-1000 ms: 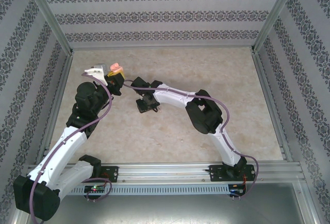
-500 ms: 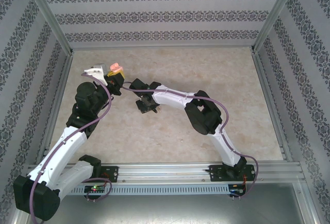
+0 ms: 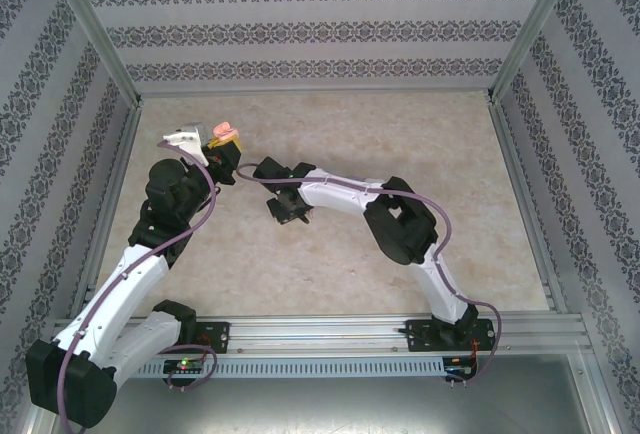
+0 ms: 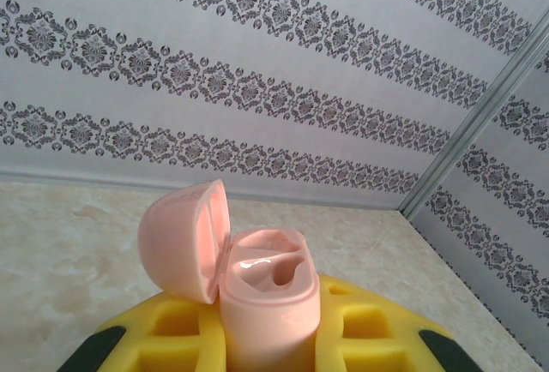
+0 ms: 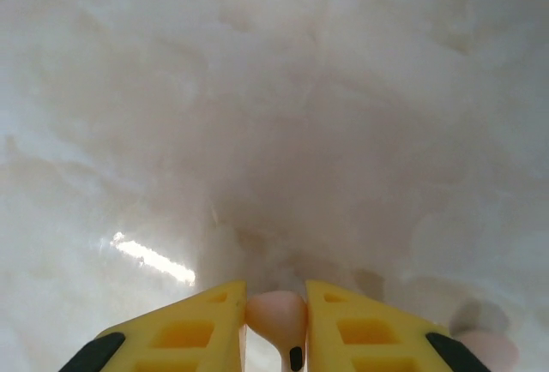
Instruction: Insert the wireless bluetooth earbuds into the charging case
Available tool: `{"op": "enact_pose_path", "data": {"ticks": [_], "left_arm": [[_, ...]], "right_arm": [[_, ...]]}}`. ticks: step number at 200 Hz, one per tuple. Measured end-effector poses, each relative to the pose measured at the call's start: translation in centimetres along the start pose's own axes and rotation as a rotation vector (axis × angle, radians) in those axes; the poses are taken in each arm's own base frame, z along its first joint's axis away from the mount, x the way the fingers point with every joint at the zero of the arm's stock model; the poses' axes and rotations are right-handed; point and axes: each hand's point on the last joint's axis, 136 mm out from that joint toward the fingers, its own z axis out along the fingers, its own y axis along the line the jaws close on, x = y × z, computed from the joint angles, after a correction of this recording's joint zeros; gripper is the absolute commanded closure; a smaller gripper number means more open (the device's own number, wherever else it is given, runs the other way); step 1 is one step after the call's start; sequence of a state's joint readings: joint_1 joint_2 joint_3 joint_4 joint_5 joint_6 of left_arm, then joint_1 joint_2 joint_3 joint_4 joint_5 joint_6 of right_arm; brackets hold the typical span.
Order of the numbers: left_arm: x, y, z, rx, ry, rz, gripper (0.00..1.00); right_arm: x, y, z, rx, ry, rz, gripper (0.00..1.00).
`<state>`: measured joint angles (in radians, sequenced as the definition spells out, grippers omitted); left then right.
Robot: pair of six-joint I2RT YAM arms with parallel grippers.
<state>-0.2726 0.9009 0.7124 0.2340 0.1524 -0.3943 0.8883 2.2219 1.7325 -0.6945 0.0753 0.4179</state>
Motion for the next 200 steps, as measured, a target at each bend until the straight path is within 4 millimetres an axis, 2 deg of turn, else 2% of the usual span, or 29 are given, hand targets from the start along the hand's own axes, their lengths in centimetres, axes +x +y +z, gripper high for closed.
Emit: {"op": "enact_pose_path", "data": {"ticks": [58,121,154,169,200], "left_arm": [[0.2,-0.3,0.1,0.020,0.011,0.001,1.00],[0.9,-1.7,0.8,0.099,0.057,0.019,1.00],[1.1,-3.1,1.4,0.186,0.037,0.081,1.00],[1.9,-3.8,1.4,0.228,0.019,0.130,1.00],[5.5,-6.0,1.2,0.330,0.047,0.270,1.00]], "right_arm": [[-1.5,-1.3,-5.6,-0.015,-0.126,0.031,0.78],[-2.3,-6.2,-10.0,0.014,-0.215,0.114,0.78],[-3.6,-8.3,-13.7,0.013,-0.298,0.151,0.77],[-4.0,-9.0,-15.5,0.008,-0.338,0.156,0.77],[-4.6,-10.0,-18.8,0.001,-0.409,0.167,0.77]]}}
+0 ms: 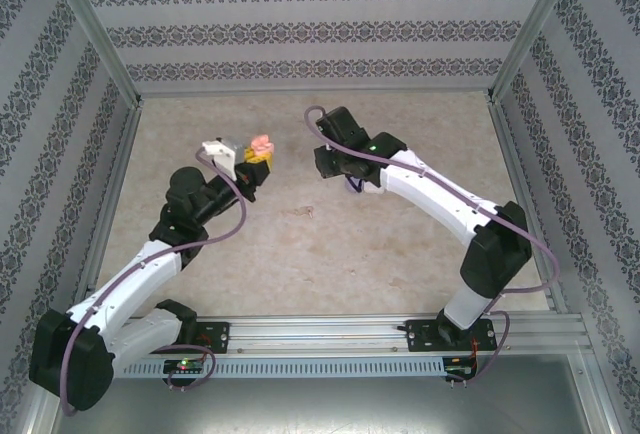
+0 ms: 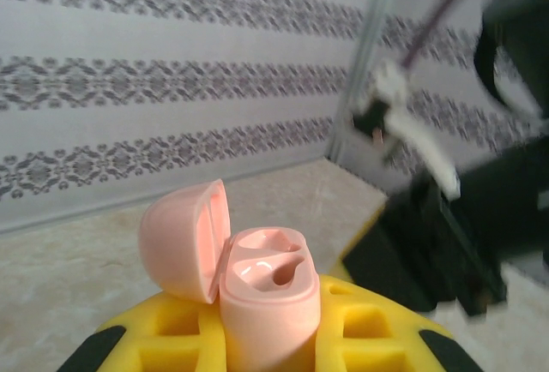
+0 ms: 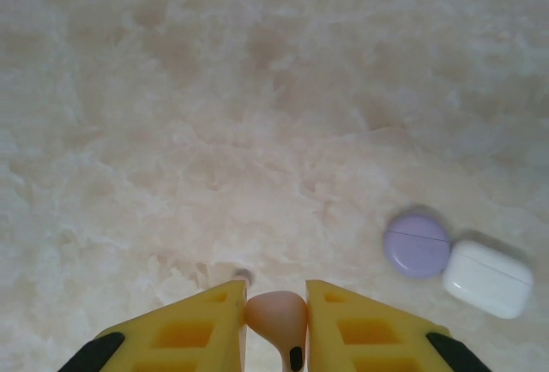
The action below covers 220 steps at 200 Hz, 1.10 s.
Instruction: Insert the wireless bluetooth earbuds into the charging case
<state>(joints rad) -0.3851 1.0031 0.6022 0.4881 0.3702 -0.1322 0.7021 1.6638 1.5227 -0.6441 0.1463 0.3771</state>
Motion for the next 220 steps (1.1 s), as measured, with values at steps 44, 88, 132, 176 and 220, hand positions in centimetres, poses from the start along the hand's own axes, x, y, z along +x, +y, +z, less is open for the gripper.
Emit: {"op": "enact_pose_path", "data": {"ticks": [44,88,132,176,220], "left_arm": [[3.1,-2.9,0.9,0.106,0.035,0.171,1.00],[6.0,-4.0,2.0,0.154,0.054,0.241,1.00],[5.5,-5.1,2.9,0.199,-0.013,0.262,1.00],[3.3,-6.0,3.3,0.238,-0.103,0.269,1.00],[0.1,-7.1,3.0,0.280,-0.208,0.265,1.00]], "right_arm": [[-1.9,-0.1,-3.3,-0.025,-0.074,-0.001,0.76],[-3.5,0.3,-7.2,-0.075,-0.165,0.011,0.76],[-4.4,3.1,-10.8,-0.171,-0.272,-0.035,0.75],[-4.0,5.3,-13.6,-0.257,-0.375,-0.093,0.74],[-3.7,5.9,-15.5,-0.326,-0.478,-0.103,0.74]]}}
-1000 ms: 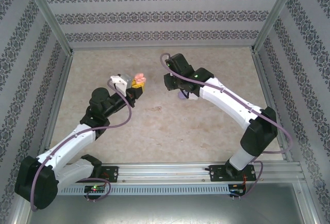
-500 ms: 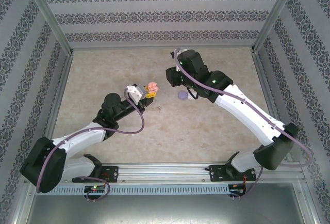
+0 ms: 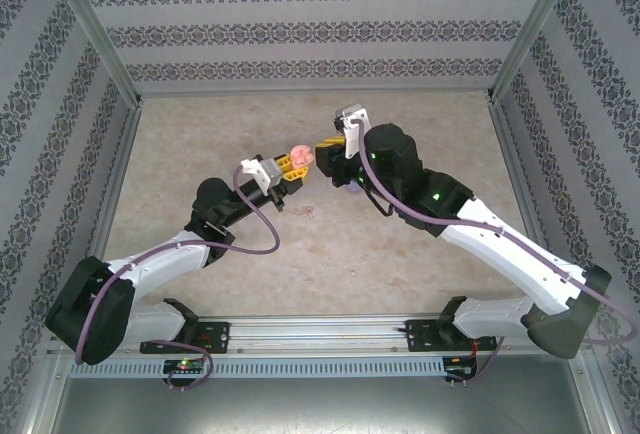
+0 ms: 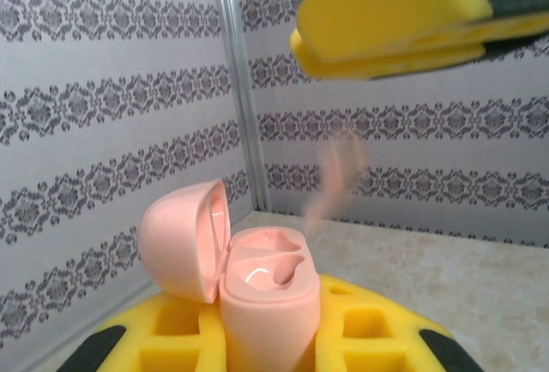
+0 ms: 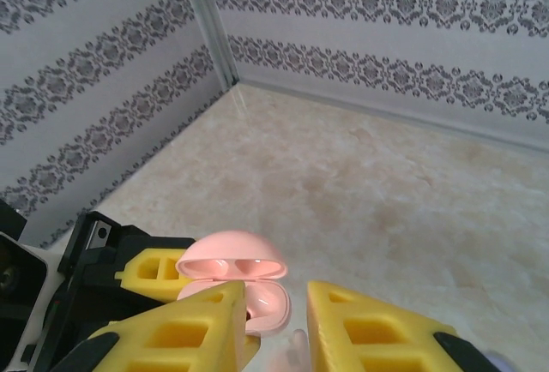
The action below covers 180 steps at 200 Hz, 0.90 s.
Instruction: Insert the wireless bluetooth earbuds into the charging case
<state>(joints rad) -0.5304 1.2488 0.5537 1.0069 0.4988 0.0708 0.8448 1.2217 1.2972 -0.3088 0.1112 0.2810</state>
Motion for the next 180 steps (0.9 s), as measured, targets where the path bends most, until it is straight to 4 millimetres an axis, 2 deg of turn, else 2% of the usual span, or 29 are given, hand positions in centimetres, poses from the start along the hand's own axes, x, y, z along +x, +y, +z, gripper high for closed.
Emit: {"op": "enact_pose_path", "data": {"ticks": [59,80,98,119,140,152,161,180], "left_arm": [[-1.3,-0.7,0.2,0.030,-0.039,-0.002,1.00],[-1.3,-0.3,0.2,0.006,-0.038,-0.002,1.00],[-1.3,0.4,0.1,-0.039,-0.037,-0.004,1.00],[-0.8,1.2,-0.5,-0.098,-0.026,-0.013,1.00],[-0.6,1.7,-1.0,-0.139,-0.020,-0.017,1.00],[-0.8,1.9,-1.2,-0.155,-0.025,-0.017,1.00],[-1.2,2.1,-1.4,-0.166,-0.032,-0.015,1.00],[-2.2,2.4,-1.8,-0.192,-0.047,-0.011,1.00]], "right_arm": [[-0.9,1.6,-0.1,-0.061,-0.062,0.005,0.74],[-0.9,1.1,0.0,-0.031,-0.067,0.010,0.73],[-0.1,-0.4,0.5,0.042,-0.061,0.038,0.71],[3.2,-3.5,1.3,0.142,-0.009,0.099,0.65],[8.2,-8.5,1.7,0.283,0.084,0.199,0.63],[10.5,-10.8,1.4,0.351,0.128,0.257,0.54],[11.7,-11.9,1.1,0.386,0.151,0.291,0.44],[13.8,-12.4,0.7,0.411,0.207,0.341,0.39]]}}
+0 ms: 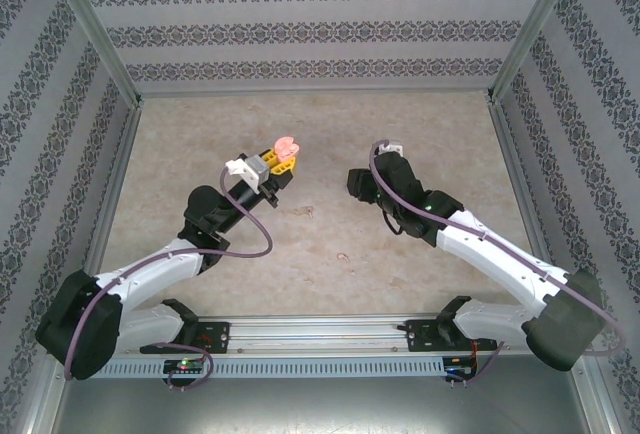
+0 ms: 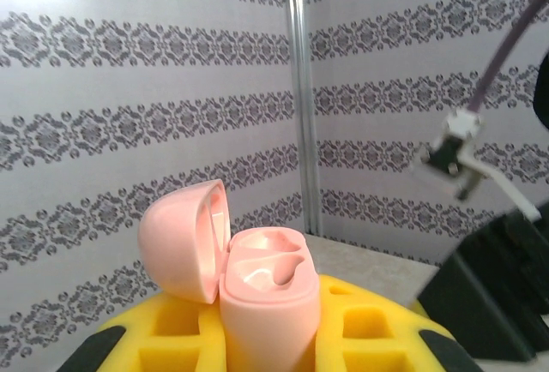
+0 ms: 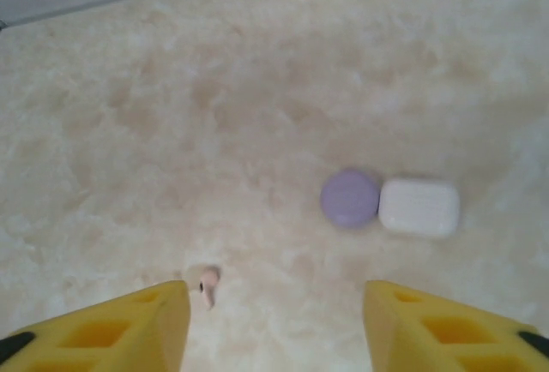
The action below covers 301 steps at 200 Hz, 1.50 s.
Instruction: Insert the wireless bluetooth earbuds into the charging case
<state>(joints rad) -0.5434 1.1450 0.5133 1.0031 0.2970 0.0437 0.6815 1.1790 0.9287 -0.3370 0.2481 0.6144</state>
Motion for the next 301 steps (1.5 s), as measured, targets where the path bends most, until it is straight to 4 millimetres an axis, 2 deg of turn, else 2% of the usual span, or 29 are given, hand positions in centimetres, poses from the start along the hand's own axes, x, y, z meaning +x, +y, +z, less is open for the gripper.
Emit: {"op": "enact_pose_path", "data": {"ticks": [28,78,117,187,251,301], "left_arm": [[-1.0,0.4,-0.7,-0.032,-0.021,0.004,1.00],[-1.4,0.6,-1.1,-0.048,-0.014,0.000,1.00],[-1.2,0.6,-1.2,-0.048,-0.001,-0.002,1.00],[-1.3,0.6,-1.4,-0.048,0.004,-0.002,1.00],[-1.1,0.6,-1.4,-0.050,0.009,0.000,1.00],[-1.1,0.8,-1.4,-0.063,0.010,0.000,1.00]], "right_arm": [[2.6,-0.3,0.5,-0.001,0.081,0.037,0.37],[12.9,-0.3,2.7,0.015,0.391,-0.057,0.36],[17.7,-0.8,3.9,0.050,0.536,-0.144,0.35],[20.9,-1.3,5.2,0.064,0.637,-0.171,0.36],[21.9,0.8,4.8,0.001,0.655,-0.195,0.39],[22.4,1.2,4.4,-0.001,0.667,-0.195,0.40]]}}
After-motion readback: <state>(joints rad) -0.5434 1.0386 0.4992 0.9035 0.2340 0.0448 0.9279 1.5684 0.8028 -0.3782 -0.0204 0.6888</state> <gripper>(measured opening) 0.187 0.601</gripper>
